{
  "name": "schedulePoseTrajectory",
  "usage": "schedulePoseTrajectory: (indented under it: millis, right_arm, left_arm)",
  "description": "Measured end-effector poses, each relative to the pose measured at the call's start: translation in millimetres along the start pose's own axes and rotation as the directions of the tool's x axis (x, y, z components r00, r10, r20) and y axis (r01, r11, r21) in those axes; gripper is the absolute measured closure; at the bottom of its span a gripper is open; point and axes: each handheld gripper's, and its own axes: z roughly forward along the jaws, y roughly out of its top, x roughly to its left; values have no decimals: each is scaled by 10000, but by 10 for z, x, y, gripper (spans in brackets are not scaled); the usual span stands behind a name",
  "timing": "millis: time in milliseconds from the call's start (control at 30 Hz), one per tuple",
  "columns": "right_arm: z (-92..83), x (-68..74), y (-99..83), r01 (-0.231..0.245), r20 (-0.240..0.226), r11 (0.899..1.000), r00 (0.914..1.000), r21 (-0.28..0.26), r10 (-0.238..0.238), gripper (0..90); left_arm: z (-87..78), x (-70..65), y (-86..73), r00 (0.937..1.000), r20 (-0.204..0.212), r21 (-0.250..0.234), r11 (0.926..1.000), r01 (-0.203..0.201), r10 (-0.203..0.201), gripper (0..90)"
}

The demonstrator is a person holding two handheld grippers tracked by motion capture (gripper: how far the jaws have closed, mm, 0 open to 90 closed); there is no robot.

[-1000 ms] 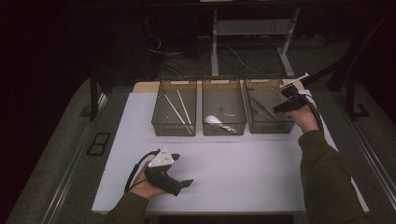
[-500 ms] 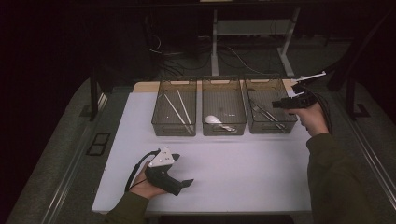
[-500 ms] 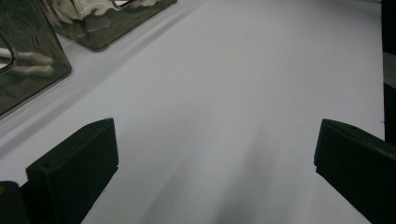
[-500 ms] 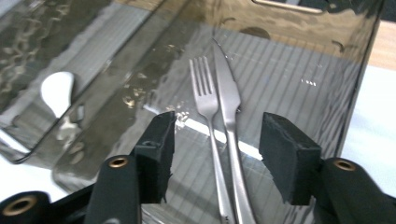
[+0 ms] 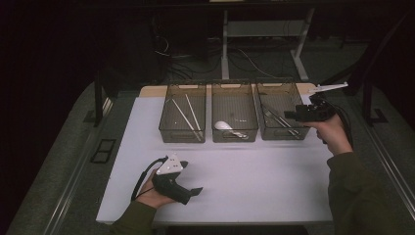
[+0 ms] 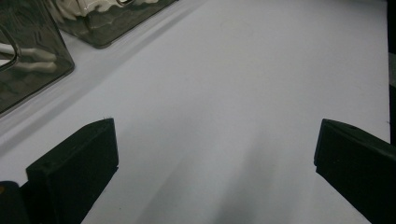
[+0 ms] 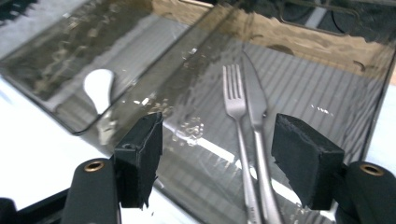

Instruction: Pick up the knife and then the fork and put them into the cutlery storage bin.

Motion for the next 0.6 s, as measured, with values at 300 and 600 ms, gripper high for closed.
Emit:
schedulePoseTrajectory:
  millis: [300,600]
  right_arm:
    - [-160,229,-161,587,-385,9959,9974,-681,-614,316]
    - [-261,492,-339,961,-920,9887,9900,-1147,-1069,283]
  left_arm:
    - [-11,1,-5,10000,-2,-38,10000,24,-24,0]
    - [-16,3,-9,10000,-7,-35,10000,58,-58,0]
